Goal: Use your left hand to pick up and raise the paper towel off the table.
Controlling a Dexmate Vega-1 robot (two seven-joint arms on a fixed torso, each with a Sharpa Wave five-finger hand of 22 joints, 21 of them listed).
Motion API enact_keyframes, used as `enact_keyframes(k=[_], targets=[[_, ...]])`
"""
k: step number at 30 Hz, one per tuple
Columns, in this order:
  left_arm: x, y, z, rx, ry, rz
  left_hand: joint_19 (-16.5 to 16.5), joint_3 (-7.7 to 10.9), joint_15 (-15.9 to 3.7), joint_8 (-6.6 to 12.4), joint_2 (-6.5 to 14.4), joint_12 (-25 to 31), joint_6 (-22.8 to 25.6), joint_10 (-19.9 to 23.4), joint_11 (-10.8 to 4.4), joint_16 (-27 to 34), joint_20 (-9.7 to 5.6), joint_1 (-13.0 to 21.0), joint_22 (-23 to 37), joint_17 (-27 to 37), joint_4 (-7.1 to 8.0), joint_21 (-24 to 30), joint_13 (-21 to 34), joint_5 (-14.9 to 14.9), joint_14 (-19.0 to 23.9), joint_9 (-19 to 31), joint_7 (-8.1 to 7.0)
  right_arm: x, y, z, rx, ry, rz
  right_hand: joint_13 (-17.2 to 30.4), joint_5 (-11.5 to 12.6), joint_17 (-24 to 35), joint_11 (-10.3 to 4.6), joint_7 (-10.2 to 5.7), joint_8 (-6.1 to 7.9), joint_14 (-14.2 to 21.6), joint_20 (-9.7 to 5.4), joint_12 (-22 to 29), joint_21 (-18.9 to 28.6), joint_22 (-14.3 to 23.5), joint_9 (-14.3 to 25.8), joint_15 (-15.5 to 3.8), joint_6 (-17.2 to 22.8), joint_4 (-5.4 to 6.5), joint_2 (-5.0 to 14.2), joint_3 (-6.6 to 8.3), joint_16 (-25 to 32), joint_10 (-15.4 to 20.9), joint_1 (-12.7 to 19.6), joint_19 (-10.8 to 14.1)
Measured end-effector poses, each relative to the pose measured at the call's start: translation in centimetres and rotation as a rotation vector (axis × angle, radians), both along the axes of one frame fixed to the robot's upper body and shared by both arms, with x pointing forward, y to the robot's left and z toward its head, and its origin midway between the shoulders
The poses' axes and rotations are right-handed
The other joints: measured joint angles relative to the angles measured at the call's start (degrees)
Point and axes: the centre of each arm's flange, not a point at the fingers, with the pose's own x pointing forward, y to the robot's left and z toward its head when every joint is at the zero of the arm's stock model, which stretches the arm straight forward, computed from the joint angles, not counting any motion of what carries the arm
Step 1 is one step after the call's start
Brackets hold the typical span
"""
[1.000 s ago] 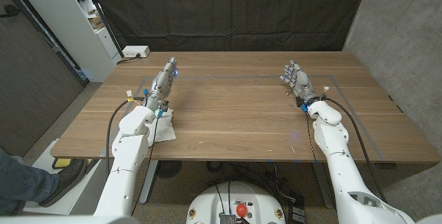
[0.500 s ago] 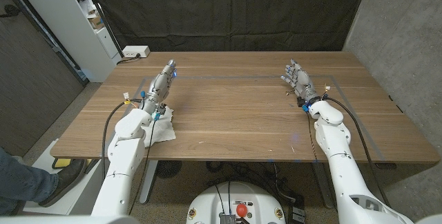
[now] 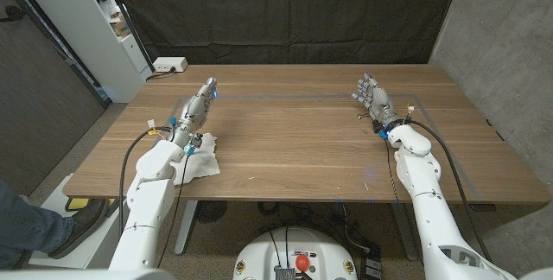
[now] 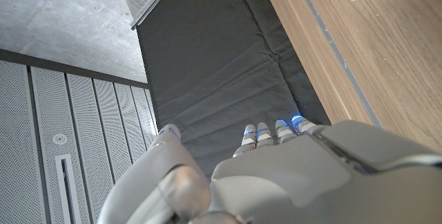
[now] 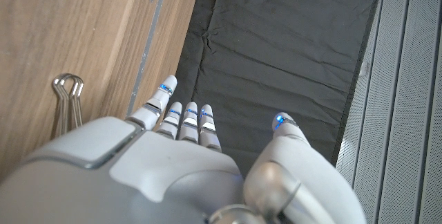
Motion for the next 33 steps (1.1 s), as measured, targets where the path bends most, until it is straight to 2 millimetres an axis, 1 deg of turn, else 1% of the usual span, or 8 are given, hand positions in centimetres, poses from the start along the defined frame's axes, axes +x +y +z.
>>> enact_keyframes(k=[4,6,17,22,24,26,29,33], targets=[[-0.5,0.2,-0.1,0.006,-0.005,0.006,0.0,0.0,0.16,0.0,0.0,0.0,0.2,0.3,0.32,0.0,0.0,0.0,0.2,0.0,0.0,0.0,0.0,-0.4,0.2,0.0,-0.18,0.0,0.1,0.2,0.0,-0.006,0.0,0.0,0.0,0.0,0.0,0.0,0.0,0.0,0.0,0.0,-0.2,0.0,0.0,0.0,0.0,0.0,0.0,0.0,0.0,0.0,0.0,0.0],[-0.7,0.2,-0.2,0.011,-0.005,0.009,0.0,0.0,0.16,0.0,0.0,0.0,0.4,0.3,0.32,0.0,0.0,0.0,0.2,0.0,0.0,0.0,0.0,-0.4,0.2,0.0,0.04,0.0,0.1,0.2,0.001,-0.008,0.001,0.0,0.0,0.0,0.0,0.0,0.0,0.0,0.0,0.0,-0.2,0.0,0.0,0.0,0.0,0.0,0.0,0.0,0.0,0.0,0.0,0.0],[-1.5,0.7,-0.3,0.033,-0.008,0.023,0.0,-0.15,0.16,0.0,0.3,0.0,0.6,1.0,-0.12,0.0,0.0,0.3,0.2,0.0,-0.14,0.0,0.0,-0.4,0.2,0.0,0.23,0.1,0.3,0.2,0.003,-0.011,0.006,0.0,0.0,-0.3,-0.31,0.0,0.0,0.0,0.0,0.0,-0.4,0.0,0.0,0.0,0.0,0.0,0.09,0.0,0.0,-0.3,-0.1,0.0],[-2.0,1.1,-0.5,0.044,-0.015,0.025,0.0,-0.15,0.26,0.0,0.3,0.0,0.9,1.0,-0.19,0.0,0.0,0.3,0.2,0.0,-0.14,0.0,0.0,-0.4,0.3,0.0,-0.07,0.1,0.2,0.3,0.004,-0.012,0.004,0.0,0.0,-0.3,-0.31,0.0,0.0,0.0,0.0,0.0,-0.4,0.0,0.0,0.0,0.0,0.0,0.31,0.0,0.0,-0.3,-0.3,0.0],[-2.2,1.2,-0.5,0.045,-0.019,0.024,0.0,-0.15,0.35,0.0,0.3,0.0,0.9,1.3,0.1,0.0,0.0,0.3,0.2,0.0,-0.14,-0.2,0.0,-0.4,0.4,0.0,-0.07,0.0,0.2,0.4,0.003,-0.013,0.003,0.0,0.0,-0.4,-0.31,0.0,0.0,0.0,0.0,0.0,-0.9,0.0,0.0,0.0,0.0,0.0,0.31,0.0,0.0,-0.3,-0.3,0.0],[-2.5,1.4,-0.6,0.047,-0.024,0.026,0.0,0.03,0.35,0.0,0.3,0.0,1.2,1.5,-0.09,0.0,0.0,0.3,0.2,0.0,-0.32,-0.2,0.0,-0.4,0.4,0.0,-0.38,0.0,0.2,0.4,0.003,-0.013,0.001,0.0,0.0,-0.5,-0.31,0.0,0.0,0.0,0.21,0.0,-0.9,0.0,0.0,0.0,0.0,0.0,0.31,0.0,0.0,-0.3,-0.3,0.2],[-2.9,1.5,-0.7,0.051,-0.031,0.026,0.0,0.09,0.35,0.0,0.5,0.0,1.5,1.5,-0.09,0.0,0.0,0.5,0.2,0.0,-0.38,-0.2,0.0,-0.4,0.4,0.0,-0.08,0.0,0.2,0.4,0.003,-0.012,0.0,-0.3,0.0,-0.5,-0.31,0.0,0.0,0.0,0.21,0.0,-0.9,0.0,0.0,0.0,0.0,0.0,0.31,0.0,0.0,-0.3,-0.3,0.2],[-3.5,1.7,-0.8,0.055,-0.044,0.029,0.0,0.09,0.43,0.0,0.5,0.0,1.8,2.0,0.01,0.0,0.0,0.5,0.2,0.0,-0.38,-0.2,0.0,-0.4,0.9,0.0,-0.39,0.0,0.2,0.3,0.004,-0.009,-0.003,-0.3,0.0,-0.5,-0.31,0.0,0.0,0.0,0.21,0.0,-0.9,0.0,0.0,0.0,0.0,0.0,0.31,0.0,0.0,-0.3,-0.3,0.2]])
